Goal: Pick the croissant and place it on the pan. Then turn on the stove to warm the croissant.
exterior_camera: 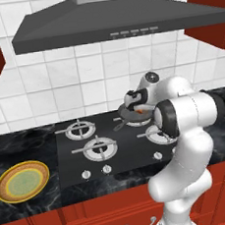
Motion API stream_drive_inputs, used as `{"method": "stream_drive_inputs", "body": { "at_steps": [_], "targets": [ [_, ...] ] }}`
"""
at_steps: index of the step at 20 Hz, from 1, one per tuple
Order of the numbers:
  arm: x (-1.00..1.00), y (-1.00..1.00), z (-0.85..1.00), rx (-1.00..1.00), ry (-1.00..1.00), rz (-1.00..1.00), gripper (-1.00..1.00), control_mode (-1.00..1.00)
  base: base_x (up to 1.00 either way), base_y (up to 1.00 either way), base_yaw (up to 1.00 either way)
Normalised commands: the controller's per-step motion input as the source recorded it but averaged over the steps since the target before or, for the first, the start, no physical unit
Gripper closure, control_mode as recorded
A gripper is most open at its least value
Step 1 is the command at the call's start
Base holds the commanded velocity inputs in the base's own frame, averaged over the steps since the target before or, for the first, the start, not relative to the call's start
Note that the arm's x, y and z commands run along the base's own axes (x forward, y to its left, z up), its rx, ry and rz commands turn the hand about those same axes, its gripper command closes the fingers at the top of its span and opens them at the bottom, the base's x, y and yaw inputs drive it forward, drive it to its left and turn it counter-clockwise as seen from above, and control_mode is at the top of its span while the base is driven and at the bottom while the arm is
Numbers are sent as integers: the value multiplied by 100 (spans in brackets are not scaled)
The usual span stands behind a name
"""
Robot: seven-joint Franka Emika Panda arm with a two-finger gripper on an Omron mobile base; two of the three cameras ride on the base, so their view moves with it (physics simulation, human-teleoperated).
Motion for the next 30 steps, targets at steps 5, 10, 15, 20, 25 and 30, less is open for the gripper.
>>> {"method": "stream_drive_inputs", "body": {
  "at_steps": [5,10,15,20,25,30],
  "targets": [
    [-59,4,30,8,0,0,-100,-100,0,0,0],
    [-54,0,28,7,0,0,-100,-100,0,0,0],
    [-54,5,20,4,0,0,-100,-100,0,0,0],
    [-59,8,13,5,2,-2,-100,-100,0,0,0],
    [-74,3,8,10,4,-3,-100,-100,0,0,0],
    [-27,0,4,4,1,0,-100,-100,0,0,0]
  ]
}}
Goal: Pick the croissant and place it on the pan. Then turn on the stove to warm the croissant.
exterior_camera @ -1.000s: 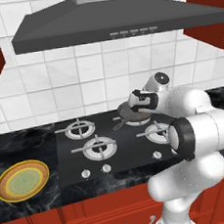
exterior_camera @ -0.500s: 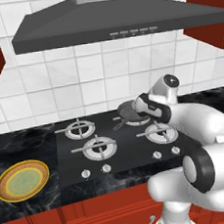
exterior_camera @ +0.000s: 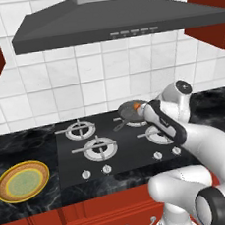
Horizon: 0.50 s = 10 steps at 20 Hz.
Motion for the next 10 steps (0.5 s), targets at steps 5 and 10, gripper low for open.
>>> {"method": "stream_drive_inputs", "body": {
  "at_steps": [5,10],
  "targets": [
    [-17,2,50,1,3,0,-100,-100,0,0,0],
    [-75,0,91,11,11,-1,-100,-100,0,0,0]
  ]
}}
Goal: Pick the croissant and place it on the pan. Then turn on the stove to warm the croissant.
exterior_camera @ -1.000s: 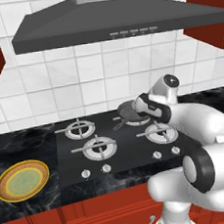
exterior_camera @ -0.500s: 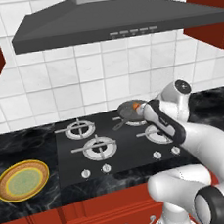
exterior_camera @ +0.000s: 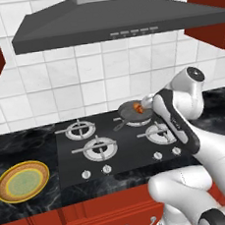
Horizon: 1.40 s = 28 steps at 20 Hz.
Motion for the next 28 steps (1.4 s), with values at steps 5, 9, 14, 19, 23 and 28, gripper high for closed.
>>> {"method": "stream_drive_inputs", "body": {
  "at_steps": [5,9,14,19,23,28],
  "targets": [
    [-97,0,59,11,15,0,-100,-100,0,0,0],
    [-98,4,7,6,29,0,-100,-100,0,0,0],
    [-49,4,-4,0,24,0,-100,-100,0,0,0],
    [2,0,-19,-2,1,0,-100,-100,0,0,0],
    [19,10,-96,-16,12,0,-100,-100,0,0,0],
    [27,3,-67,-14,3,0,-100,-100,0,0,0]
  ]
}}
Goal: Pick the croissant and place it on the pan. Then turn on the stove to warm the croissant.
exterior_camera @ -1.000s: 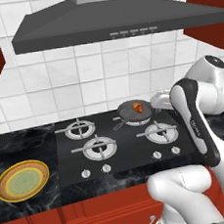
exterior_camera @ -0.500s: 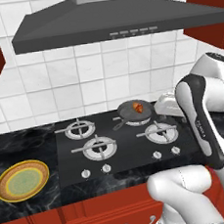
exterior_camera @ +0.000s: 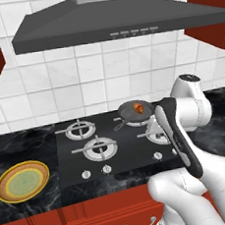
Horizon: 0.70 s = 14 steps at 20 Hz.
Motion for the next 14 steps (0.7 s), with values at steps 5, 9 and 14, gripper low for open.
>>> {"method": "stream_drive_inputs", "body": {
  "at_steps": [5,9,14],
  "targets": [
    [27,0,-39,-4,0,0,-100,-100,0,0,0],
    [20,0,-31,-1,0,0,-100,-100,0,0,0],
    [12,0,-36,-2,0,0,-100,-100,0,0,0]
  ]
}}
